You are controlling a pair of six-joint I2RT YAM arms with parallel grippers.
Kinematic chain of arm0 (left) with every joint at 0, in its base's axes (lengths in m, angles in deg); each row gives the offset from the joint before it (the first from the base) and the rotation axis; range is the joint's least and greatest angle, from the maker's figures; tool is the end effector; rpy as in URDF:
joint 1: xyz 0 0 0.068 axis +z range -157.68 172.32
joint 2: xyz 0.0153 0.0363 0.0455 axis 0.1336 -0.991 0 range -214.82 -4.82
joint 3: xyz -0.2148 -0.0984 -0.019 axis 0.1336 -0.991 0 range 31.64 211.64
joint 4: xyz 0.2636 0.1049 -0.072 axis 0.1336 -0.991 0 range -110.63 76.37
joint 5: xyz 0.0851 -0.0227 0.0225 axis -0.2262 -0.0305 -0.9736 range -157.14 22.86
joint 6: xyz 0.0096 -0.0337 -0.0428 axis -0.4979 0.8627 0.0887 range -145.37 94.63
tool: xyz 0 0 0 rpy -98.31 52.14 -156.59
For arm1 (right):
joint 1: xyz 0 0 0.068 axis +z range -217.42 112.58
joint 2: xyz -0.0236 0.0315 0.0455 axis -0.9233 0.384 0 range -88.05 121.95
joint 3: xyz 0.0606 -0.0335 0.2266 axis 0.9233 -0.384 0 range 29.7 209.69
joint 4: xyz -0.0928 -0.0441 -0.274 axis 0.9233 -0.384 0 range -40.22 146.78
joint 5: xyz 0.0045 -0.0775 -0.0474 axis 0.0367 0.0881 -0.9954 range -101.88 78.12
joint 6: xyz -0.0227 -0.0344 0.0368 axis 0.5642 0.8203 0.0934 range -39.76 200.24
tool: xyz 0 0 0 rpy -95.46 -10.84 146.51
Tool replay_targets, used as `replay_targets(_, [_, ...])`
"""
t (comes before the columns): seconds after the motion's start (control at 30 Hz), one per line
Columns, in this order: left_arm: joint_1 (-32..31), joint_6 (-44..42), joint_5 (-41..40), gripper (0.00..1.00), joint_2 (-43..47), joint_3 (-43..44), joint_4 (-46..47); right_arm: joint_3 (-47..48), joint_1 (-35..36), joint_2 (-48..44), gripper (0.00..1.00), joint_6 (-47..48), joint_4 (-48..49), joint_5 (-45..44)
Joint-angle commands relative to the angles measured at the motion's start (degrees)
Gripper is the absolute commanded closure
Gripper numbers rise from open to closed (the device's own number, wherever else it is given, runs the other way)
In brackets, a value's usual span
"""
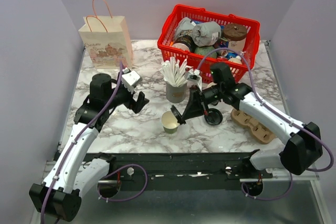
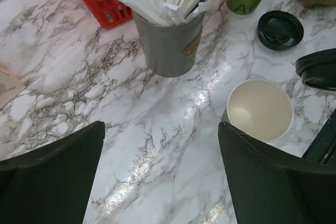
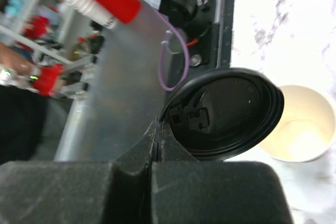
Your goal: Pack the takeout coffee
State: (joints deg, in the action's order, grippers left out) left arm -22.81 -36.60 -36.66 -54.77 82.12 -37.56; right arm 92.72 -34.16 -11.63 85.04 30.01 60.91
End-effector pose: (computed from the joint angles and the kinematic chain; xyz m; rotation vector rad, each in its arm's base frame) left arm 0.2357 -0.0835 0.3073 0.7771 1.8022 -0.5694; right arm 0.2449 0.2034 0.2729 -1.3285 1.7044 1.6945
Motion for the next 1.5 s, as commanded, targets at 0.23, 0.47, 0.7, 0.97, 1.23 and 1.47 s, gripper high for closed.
replay_targets(0.23, [-5.69, -10.05, 1.95, 0.04, -1.28, -1.26, -2.27, -10.29, -0.38, 6.36, 0.97, -45.93, 50.14, 4.47])
replay_targets(0.47, [-8.42, -9.78, 1.07, 0.04, -3.21, -1.79, 1.51, -12.13, -0.38, 7.51, 0.96, -47.95, 53.49, -1.07])
replay_targets(0.7, [-9.12, -8.91, 0.37, 0.04, -4.45, -2.93, 4.23, -18.27, -0.38, 7.86, 0.95, -53.29, 61.02, -5.38])
replay_targets(0.97, [-10.61, -8.46, 1.42, 0.04, -4.71, -5.12, 5.20, -20.13, -0.38, 10.50, 0.94, -55.95, 66.05, -7.84])
replay_targets(1.23, [-14.56, -5.31, -0.42, 0.04, -6.38, -6.45, 8.80, -21.45, -0.38, 11.47, 0.93, -56.83, 65.08, -10.04])
replay_targets(1.47, [-16.59, -5.82, -1.04, 0.04, -8.05, -6.45, 10.74, -22.07, -0.38, 12.00, 0.92, -57.27, 64.73, -10.65])
